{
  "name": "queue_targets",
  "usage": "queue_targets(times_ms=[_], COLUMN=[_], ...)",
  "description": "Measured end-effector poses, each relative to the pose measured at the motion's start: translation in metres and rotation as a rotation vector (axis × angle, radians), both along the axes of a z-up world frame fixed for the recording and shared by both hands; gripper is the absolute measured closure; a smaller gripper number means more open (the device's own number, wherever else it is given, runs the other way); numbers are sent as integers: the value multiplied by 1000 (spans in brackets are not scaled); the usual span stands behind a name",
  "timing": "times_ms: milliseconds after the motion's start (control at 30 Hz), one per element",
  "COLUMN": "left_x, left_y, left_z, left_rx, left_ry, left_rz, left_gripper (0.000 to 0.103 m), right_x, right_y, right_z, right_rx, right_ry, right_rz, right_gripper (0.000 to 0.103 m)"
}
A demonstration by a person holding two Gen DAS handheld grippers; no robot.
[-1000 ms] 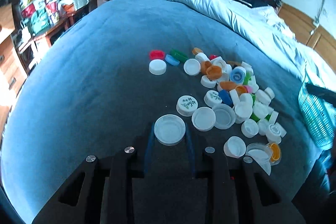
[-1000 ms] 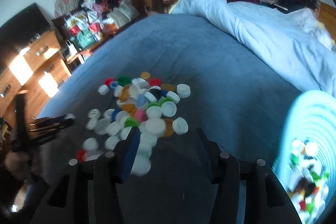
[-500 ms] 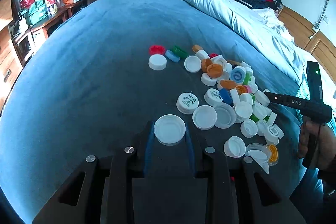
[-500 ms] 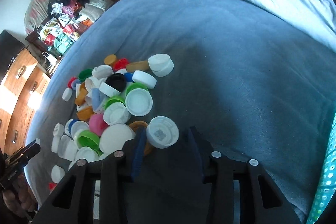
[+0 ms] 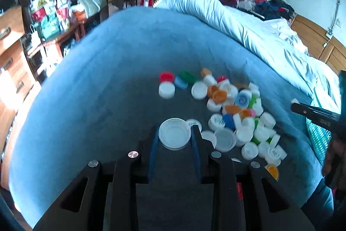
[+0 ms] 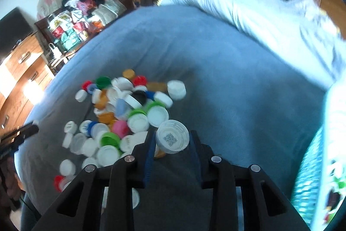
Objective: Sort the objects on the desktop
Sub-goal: 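Carry both white caps over the blue basket and open both tools to drop them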
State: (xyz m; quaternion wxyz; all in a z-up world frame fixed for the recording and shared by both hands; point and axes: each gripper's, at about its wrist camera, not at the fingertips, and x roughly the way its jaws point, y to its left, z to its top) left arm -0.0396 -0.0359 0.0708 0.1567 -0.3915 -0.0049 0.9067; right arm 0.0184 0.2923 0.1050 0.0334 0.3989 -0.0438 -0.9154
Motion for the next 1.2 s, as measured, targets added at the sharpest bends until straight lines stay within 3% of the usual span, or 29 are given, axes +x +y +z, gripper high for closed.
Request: queue_targets(times_ms=[300, 567, 933, 1200], left_x=[9, 20, 42, 52], left_y=[29, 73, 147, 184], left_z=[43, 79, 110, 124], left_rx=[7, -15, -30, -52], left_ry=[85, 151, 190, 187], left_rz=[16, -12, -146, -191], left_gripper=[79, 79, 79, 79], right_x=[46, 81, 120, 138], right_y=[-3, 14, 56, 81], right_z=[76, 121, 151, 162], right_rx=[61, 84, 116, 118], right_ry=[123, 196, 237, 251], right_rz=[24, -7, -98, -136], right_gripper=[69, 69, 69, 69])
